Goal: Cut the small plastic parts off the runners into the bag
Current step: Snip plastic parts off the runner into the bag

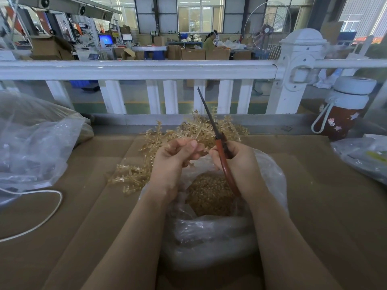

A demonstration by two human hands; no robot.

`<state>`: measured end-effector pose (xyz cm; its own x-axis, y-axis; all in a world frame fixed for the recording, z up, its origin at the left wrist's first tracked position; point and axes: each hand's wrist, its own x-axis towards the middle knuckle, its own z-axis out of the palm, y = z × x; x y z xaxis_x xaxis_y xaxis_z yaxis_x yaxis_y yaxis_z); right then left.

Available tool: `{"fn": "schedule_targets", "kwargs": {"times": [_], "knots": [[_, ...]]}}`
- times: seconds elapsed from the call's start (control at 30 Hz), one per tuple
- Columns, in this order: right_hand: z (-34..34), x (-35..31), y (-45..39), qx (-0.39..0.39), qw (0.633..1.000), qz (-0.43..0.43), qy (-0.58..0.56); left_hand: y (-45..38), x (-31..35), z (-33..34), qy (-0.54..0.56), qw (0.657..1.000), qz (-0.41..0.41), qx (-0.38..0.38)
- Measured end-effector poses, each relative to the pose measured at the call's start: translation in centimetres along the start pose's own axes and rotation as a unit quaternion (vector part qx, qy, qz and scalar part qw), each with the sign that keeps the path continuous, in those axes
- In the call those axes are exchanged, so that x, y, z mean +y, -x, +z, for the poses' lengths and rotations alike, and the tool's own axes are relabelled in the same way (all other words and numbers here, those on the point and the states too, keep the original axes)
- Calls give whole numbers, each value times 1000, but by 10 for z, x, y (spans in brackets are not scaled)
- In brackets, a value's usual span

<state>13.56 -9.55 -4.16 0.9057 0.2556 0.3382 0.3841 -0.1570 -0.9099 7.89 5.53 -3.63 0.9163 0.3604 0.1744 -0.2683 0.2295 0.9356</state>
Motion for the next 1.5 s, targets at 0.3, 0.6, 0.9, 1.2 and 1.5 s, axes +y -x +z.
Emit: {"fn": "schedule_targets", "kwargs": {"times": [0.3,0.6,0.9,1.2,1.5], "knots": [[-4,3,5,5,971,-67,228,-2,2,-2,-22,996,51,71],[-6,4,6,-9,944,-108,312,-4,2,-4,-9,991,101,81],[-7,7,4,-15,940,-96,328,-4,2,-7,-79,985,118,98],[-6,6,4,-2,934,-108,340,-9,1,-12,-69,984,128,100],[-7,4,4,14,929,-103,356,-7,3,-11,-23,987,127,96]]}}
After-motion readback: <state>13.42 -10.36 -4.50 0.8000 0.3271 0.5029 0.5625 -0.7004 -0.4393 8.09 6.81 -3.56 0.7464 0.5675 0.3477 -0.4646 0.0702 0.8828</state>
